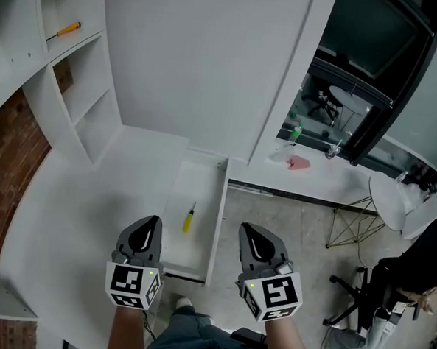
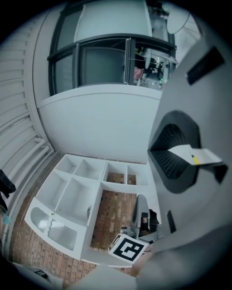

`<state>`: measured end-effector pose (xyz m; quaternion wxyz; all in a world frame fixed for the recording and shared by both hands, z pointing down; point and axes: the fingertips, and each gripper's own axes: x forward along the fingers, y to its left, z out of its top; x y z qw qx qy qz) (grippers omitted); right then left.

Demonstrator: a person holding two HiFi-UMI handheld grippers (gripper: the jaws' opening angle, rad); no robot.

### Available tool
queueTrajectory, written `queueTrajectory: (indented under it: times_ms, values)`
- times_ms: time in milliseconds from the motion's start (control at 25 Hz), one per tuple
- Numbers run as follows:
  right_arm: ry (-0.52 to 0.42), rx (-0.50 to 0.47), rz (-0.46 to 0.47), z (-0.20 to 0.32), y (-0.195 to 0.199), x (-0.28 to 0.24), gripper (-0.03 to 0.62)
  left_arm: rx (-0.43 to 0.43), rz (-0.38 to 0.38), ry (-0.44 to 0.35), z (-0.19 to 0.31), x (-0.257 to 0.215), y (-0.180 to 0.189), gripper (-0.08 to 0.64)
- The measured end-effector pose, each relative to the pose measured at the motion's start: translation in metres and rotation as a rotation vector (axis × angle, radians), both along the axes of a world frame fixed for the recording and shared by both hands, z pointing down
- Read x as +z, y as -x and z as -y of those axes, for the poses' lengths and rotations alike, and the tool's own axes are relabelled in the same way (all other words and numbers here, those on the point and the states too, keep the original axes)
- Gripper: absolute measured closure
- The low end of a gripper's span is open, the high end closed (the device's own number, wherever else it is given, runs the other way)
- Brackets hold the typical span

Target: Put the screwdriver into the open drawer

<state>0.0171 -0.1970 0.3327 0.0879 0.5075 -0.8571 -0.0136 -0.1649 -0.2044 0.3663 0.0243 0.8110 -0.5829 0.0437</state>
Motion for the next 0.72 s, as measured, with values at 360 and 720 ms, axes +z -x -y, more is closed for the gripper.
queueTrajectory:
  times_ms: [360, 720]
  values:
    - [-0.128, 0.008, 0.014, -0.033, -0.028, -0.046, 0.582, -0.027, 0.037, -0.137, -0.028, -0.056, -0.007, 0.548]
    - [-0.202, 0.028, 0.032, -0.044, -0.043, -0.073, 0.583, -0.028, 0.078, -0.224, -0.044, -0.092, -0.020, 0.548]
